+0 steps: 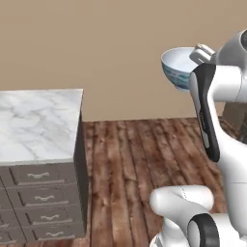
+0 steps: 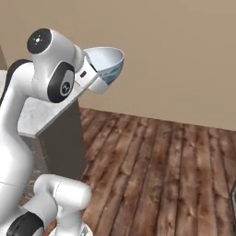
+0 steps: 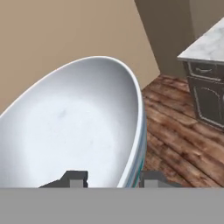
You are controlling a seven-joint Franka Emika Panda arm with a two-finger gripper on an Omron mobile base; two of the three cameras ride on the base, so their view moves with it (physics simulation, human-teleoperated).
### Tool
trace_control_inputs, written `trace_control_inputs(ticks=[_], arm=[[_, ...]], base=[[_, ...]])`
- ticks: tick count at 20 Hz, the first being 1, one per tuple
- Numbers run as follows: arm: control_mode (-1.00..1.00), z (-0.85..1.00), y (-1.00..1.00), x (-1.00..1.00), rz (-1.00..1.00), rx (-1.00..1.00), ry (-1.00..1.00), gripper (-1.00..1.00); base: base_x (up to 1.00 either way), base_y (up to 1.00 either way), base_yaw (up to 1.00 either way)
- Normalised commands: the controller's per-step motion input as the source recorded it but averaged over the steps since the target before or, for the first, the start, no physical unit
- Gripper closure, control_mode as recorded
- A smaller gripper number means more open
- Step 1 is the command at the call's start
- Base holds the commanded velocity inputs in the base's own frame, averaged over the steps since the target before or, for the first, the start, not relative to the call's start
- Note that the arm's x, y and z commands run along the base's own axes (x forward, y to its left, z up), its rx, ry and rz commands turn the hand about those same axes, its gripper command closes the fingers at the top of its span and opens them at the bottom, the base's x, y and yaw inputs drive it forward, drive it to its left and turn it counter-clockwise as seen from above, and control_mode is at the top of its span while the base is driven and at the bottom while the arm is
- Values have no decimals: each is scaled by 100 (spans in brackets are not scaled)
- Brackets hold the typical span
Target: Pick up the bowls from the cabinet and place each bowl in front of a stool on the dining counter.
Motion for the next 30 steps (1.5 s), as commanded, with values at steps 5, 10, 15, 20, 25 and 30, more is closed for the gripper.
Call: trace_control_inputs(ticks=[5,10,15,20,25,30], arm=[[100,0,0,0,0,0,0,100],[100,0,0,0,0,0,0,100],[100,0,0,0,0,0,0,100],[100,0,0,0,0,0,0,100],[100,0,0,0,0,0,0,100],[100,0,0,0,0,0,0,100]], base=[[7,-20,63],[8,-32,61],[1,-43,57],[0,-55,52],[1,-83,47],[0,-100,39]])
